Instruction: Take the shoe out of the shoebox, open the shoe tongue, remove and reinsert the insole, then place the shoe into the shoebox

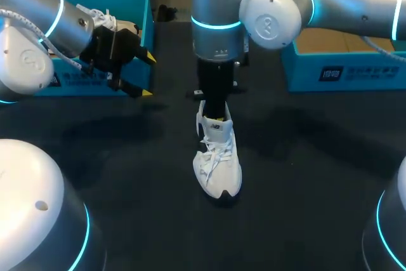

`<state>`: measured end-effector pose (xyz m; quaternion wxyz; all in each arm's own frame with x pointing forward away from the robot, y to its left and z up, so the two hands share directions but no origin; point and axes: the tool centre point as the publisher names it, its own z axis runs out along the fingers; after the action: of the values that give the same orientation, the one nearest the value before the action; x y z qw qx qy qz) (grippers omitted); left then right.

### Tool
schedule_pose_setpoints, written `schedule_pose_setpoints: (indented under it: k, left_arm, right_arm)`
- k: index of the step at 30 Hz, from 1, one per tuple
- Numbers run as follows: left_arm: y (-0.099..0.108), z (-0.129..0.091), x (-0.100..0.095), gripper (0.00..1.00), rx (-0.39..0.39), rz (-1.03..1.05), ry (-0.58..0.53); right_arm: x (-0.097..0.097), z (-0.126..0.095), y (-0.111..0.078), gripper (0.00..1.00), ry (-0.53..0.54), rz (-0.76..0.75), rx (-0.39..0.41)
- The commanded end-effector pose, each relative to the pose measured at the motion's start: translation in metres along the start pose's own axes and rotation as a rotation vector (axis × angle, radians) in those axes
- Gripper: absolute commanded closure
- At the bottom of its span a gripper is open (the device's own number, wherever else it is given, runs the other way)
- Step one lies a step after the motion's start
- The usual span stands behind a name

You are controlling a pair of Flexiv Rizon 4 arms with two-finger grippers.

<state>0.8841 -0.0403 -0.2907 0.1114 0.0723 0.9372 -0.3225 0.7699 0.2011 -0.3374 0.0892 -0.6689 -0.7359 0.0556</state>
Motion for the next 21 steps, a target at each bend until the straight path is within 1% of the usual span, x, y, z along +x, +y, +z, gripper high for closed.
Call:
schedule_pose_setpoints:
  k: [1, 8, 21]
  left_arm:
    - [-0.0005, 0.0003, -0.0005, 0.00, -0.004, 0.000, 0.001]
    - [-0.0005, 0.0003, -0.0005, 0.00, -0.004, 0.000, 0.001]
    - [-0.0005, 0.0003, -0.0005, 0.00, -0.004, 0.000, 0.001]
  right_arm:
    - [-0.0044, 0.0054, -0.0019, 0.00, 0.019, 0.021, -0.006]
    - [-0.0086, 0.0040, -0.0001, 0.00, 0.010, 0.019, -0.006]
    - [-0.0065, 0.0087, 0.0076, 0.00, 0.033, -0.043, -0.002]
